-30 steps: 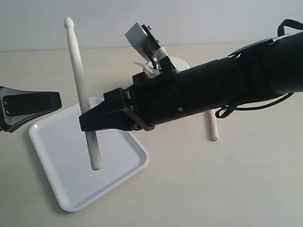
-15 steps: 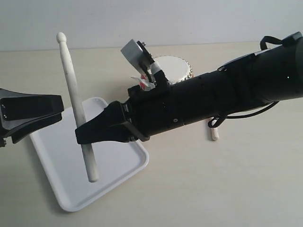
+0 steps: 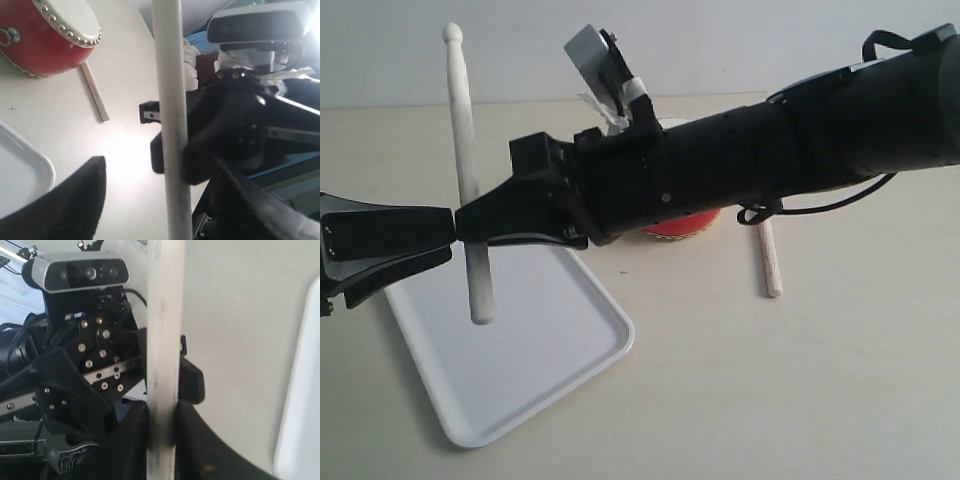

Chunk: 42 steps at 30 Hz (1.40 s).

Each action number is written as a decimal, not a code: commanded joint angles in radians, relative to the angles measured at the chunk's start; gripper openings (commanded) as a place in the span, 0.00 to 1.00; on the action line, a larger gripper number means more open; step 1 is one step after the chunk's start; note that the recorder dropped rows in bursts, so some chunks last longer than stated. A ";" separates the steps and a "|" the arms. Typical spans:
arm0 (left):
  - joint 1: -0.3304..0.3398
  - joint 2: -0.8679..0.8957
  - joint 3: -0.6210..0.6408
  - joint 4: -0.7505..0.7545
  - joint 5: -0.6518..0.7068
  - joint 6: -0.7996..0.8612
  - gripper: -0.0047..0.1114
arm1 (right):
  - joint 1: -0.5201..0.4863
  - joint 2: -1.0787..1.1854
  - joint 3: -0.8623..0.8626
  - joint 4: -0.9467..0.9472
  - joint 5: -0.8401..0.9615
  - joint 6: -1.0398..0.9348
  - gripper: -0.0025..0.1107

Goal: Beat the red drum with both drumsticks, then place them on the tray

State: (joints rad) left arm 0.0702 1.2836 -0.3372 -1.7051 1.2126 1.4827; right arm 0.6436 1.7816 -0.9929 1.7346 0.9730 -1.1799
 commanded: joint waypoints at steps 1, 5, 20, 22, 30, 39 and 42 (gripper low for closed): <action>-0.002 0.001 0.002 0.001 0.009 -0.002 0.55 | 0.002 0.003 -0.035 0.010 -0.039 0.008 0.02; -0.002 0.001 0.002 0.001 0.009 -0.002 0.55 | 0.002 0.025 -0.037 0.010 -0.022 0.024 0.02; -0.002 0.001 0.002 -0.023 0.009 0.000 0.55 | 0.007 0.049 -0.037 -0.028 0.026 -0.003 0.02; -0.002 0.001 0.002 -0.031 0.009 0.000 0.55 | 0.007 0.049 -0.018 -0.029 0.026 -0.017 0.02; -0.002 0.001 0.002 -0.025 0.009 0.004 0.55 | 0.007 0.049 0.068 0.010 0.050 -0.101 0.02; -0.002 0.001 0.002 -0.025 0.009 0.004 0.55 | 0.007 0.049 0.050 0.010 0.042 -0.119 0.02; -0.002 0.001 0.002 -0.025 0.009 0.004 0.55 | 0.007 0.049 0.033 0.010 0.071 -0.143 0.02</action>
State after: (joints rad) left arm 0.0702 1.2836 -0.3372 -1.7195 1.2126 1.4827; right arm 0.6500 1.8308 -0.9401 1.7348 1.0207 -1.2953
